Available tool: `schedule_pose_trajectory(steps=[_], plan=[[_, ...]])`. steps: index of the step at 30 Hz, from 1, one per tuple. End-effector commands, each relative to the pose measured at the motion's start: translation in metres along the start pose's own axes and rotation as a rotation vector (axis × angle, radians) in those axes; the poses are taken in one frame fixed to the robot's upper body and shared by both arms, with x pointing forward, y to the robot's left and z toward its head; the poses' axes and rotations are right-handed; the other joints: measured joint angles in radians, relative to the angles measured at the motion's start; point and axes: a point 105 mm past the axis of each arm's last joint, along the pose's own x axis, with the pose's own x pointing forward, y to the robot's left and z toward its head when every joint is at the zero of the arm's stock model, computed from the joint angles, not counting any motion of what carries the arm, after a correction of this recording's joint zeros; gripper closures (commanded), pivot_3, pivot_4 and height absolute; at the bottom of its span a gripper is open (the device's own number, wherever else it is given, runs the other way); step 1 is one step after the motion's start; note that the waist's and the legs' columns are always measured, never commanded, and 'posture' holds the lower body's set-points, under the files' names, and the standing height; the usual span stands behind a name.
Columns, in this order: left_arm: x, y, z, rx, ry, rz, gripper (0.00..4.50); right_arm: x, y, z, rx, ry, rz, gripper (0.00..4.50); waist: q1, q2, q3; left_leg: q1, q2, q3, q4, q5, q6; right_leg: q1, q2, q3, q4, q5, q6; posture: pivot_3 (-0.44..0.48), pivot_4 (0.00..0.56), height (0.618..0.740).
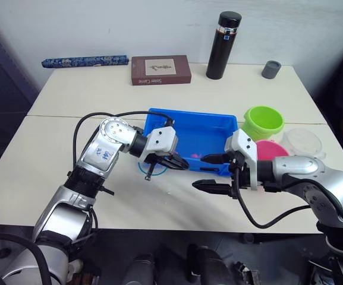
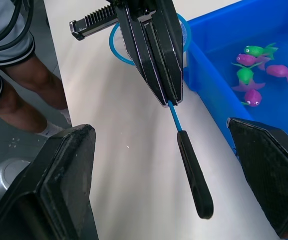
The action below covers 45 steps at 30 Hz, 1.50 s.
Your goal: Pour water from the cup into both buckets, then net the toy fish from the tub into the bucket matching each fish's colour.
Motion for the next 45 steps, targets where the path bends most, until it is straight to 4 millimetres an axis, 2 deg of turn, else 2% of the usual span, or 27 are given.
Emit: schedule_pose_trajectory(steps=[1, 6, 7, 9, 16, 31, 34, 35, 36, 38, 42, 45], plan=[[-0.003, 0.004, 0.013, 0.057, -0.016, 0.004, 4.44, -0.006, 0.0, 0.011, -0.045, -0.02, -0.013, 0.0, 0.0, 0.0, 0.0, 0.0, 0.0, 0.0, 0.0, 0.0, 0.0, 0.0, 0.0, 0.0, 0.0, 0.0, 0.0, 0.0, 0.15, 0.74], [-0.004, 0.004, 0.013, 0.057, -0.016, 0.004, 4.44, -0.006, -0.001, 0.01, -0.042, -0.015, -0.015, 0.0, 0.0, 0.0, 0.0, 0.0, 0.0, 0.0, 0.0, 0.0, 0.0, 0.0, 0.0, 0.0, 0.0, 0.0, 0.0, 0.0, 0.15, 0.74], [-0.004, 0.005, 0.014, 0.057, -0.017, 0.004, 4.48, -0.006, -0.001, 0.01, -0.042, -0.015, -0.017, 0.26, 0.0, 0.0, 0.0, 0.0, 0.0, 0.0, 0.0, 0.0, 0.0, 0.0, 0.0, 0.0, 0.0, 0.0, 0.0, 0.0, 0.15, 0.74], [-0.004, 0.005, 0.015, 0.059, -0.018, 0.005, 4.5, -0.006, -0.001, 0.009, -0.042, -0.015, -0.018, 0.86, 0.0, 0.0, 0.0, 0.0, 0.0, 0.0, 0.0, 0.0, 0.0, 0.0, 0.0, 0.0, 0.0, 0.0, 0.0, 0.0, 0.15, 0.74], [-0.004, 0.009, 0.018, 0.063, -0.027, 0.014, 4.5, -0.006, 0.001, 0.008, -0.036, -0.008, -0.017, 4.43, 0.0, 0.0, 0.0, 0.0, 0.0, 0.0, 0.0, 0.0, 0.0, 0.0, 0.0, 0.0, 0.0, 0.0, 0.0, 0.0, 0.15, 0.74], [-0.006, 0.011, 0.01, -0.002, 0.017, 0.012, 4.5, -0.008, 0.0, 0.01, -0.046, -0.013, -0.028, 4.47, 0.0, 0.0, 0.0, 0.0, 0.0, 0.0, 0.0, 0.0, 0.0, 0.0, 0.0, 0.0, 0.0, 0.0, 0.0, 0.0, 0.15, 0.74], [-0.007, 0.013, 0.009, -0.022, 0.022, 0.027, 3.52, -0.009, -0.001, 0.009, -0.051, -0.007, -0.035, 4.5, 0.0, 0.0, 0.0, 0.0, 0.0, 0.0, 0.0, 0.0, 0.0, 0.0, 0.0, 0.0, 0.0, 0.0, 0.0, 0.0, 0.15, 0.74], [-0.008, 0.014, 0.01, -0.023, 0.022, 0.029, 3.0, -0.009, -0.001, 0.009, -0.051, -0.007, -0.036, 4.5, 0.0, 0.0, 0.0, 0.0, 0.0, 0.0, 0.0, 0.0, 0.0, 0.0, 0.0, 0.0, 0.0, 0.0, 0.0, 0.0, 0.15, 0.74], [-0.008, 0.014, 0.01, -0.024, 0.022, 0.029, 2.7, -0.009, -0.001, 0.009, -0.052, -0.007, -0.035, 4.5, 0.0, 0.0, 0.0, 0.0, 0.0, 0.0, 0.0, 0.0, 0.0, 0.0, 0.0, 0.0, 0.0, 0.0, 0.0, 0.0, 0.15, 0.74], [-0.01, 0.014, 0.011, -0.022, 0.017, 0.032, 1.67, -0.009, -0.001, 0.009, -0.053, -0.007, -0.034, 4.5, 0.0, 0.0, 0.0, 0.0, 0.0, 0.0, 0.0, 0.0, 0.0, 0.0, 0.0, 0.0, 0.0, 0.0, 0.0, 0.0, 0.15, 0.74], [-0.013, 0.014, 0.017, -0.023, -0.014, 0.035, 0.02, -0.009, -0.001, 0.008, -0.054, -0.005, -0.034, 4.5, 0.0, 0.0, 0.0, 0.0, 0.0, 0.0, 0.0, 0.0, 0.0, 0.0, 0.0, 0.0, 0.0, 0.0, 0.0, 0.0, 0.15, 0.74], [-0.023, 0.016, 0.029, -0.028, -0.061, 0.053, 0.02, -0.008, -0.001, 0.006, -0.053, -0.001, -0.033, 4.5, 0.0, 0.0, 0.0, 0.0, 0.0, 0.0, 0.0, 0.0, 0.0, 0.0, 0.0, 0.0, 0.0, 0.0, 0.0, 0.0, 0.15, 0.74]])
